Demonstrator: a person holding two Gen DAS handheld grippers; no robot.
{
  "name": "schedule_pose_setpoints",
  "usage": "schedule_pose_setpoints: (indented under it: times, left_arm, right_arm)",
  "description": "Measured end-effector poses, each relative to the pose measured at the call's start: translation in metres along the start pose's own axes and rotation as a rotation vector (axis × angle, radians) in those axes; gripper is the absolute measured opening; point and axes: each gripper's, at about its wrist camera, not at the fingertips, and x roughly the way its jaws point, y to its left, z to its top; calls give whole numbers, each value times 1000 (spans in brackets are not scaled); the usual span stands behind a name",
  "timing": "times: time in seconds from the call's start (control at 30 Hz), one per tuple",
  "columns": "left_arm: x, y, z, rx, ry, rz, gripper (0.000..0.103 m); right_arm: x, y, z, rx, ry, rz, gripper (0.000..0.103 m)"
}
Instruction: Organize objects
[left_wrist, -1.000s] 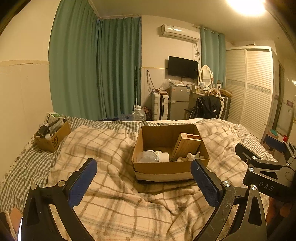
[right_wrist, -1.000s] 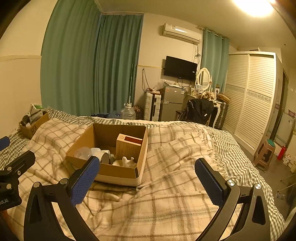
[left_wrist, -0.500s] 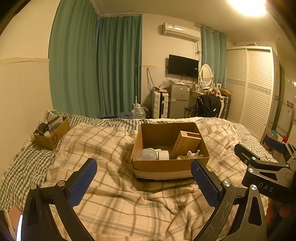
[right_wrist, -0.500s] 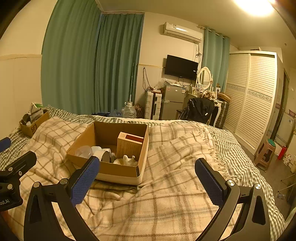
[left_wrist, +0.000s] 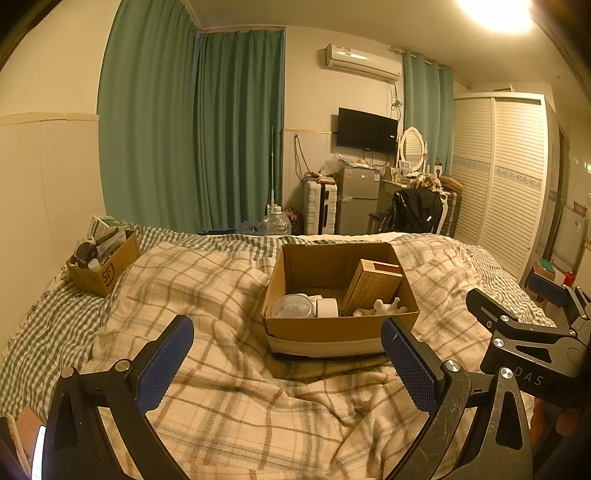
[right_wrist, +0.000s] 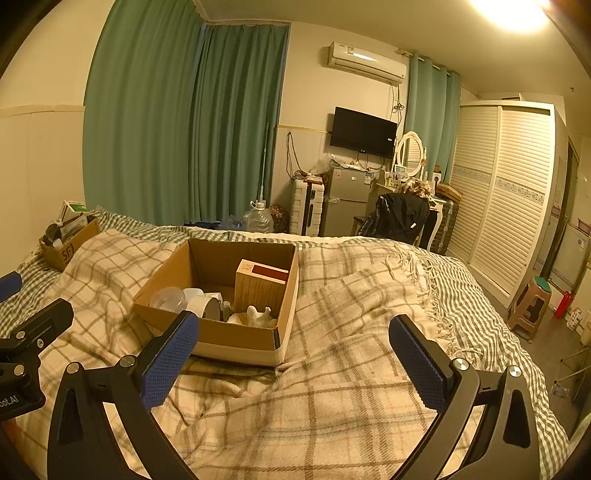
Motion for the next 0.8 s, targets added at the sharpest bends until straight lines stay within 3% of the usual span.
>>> schedule_pose_setpoints:
  times: [0.8]
  left_arm:
    - [3,-5,-3,12,13,12,103]
  right_arm:
    - [2,2,-3,-2,4,1,103]
